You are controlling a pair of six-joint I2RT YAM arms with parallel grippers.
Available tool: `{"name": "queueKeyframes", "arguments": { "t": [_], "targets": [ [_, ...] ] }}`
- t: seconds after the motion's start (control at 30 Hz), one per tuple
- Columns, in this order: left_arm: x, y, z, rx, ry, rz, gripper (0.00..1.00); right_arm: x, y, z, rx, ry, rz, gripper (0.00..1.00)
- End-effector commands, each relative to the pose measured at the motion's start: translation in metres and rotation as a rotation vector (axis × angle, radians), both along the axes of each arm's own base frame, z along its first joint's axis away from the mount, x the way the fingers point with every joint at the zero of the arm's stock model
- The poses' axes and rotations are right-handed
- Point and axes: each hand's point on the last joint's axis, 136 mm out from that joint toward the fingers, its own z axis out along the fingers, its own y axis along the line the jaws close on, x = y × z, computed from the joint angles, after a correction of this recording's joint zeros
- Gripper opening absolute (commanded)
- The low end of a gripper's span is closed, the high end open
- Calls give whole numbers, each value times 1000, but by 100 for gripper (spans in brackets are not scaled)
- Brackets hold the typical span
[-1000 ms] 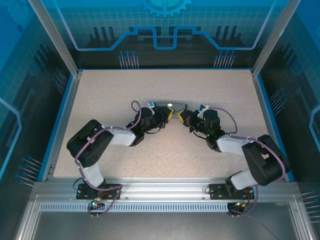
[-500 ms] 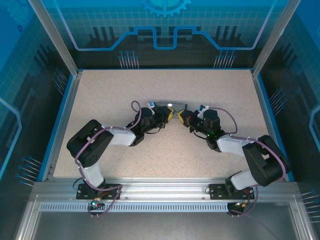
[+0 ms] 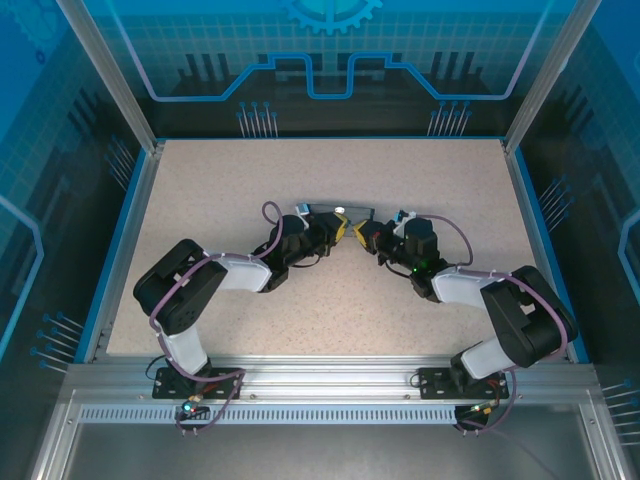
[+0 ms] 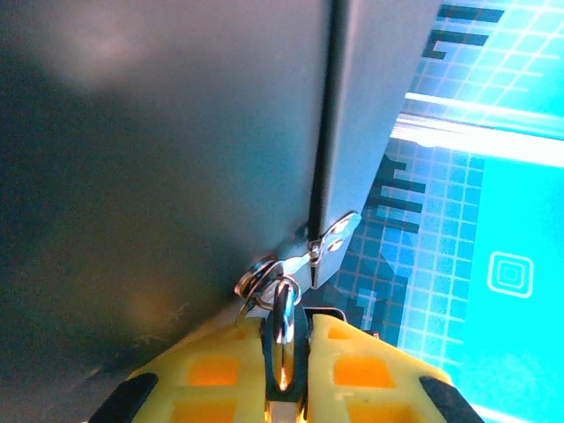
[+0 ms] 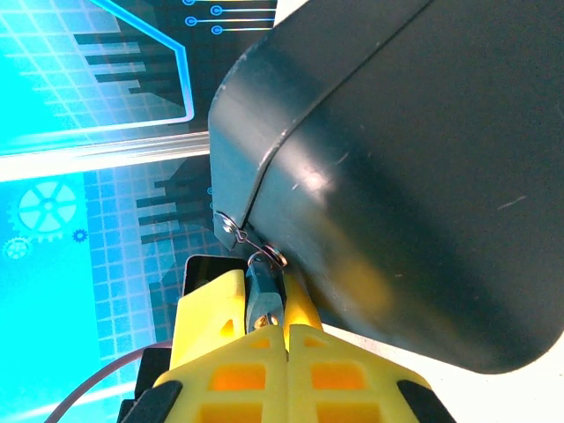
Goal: Unlock a padlock with a key
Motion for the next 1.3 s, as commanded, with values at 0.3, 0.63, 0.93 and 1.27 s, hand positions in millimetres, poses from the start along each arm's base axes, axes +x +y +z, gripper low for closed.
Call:
{"name": "queueKeyframes", "arguments": {
  "t": [0.3,0.63,0.93,1.27],
  "targets": [
    [1,-7,9,-20,-34,-11,0,8,14,13,10,-42,26,0],
    [0,-8,13,-27,-40,-15,0,8,17,8,0,-31,30,0],
    [-1,-10,14,-22,-47,-24,0,13,18,0,-28,-9,27,0],
    [-4,-14,16,-15,-49,-42,0,22,27,-2,-95,-35,72,0]
  ]
}}
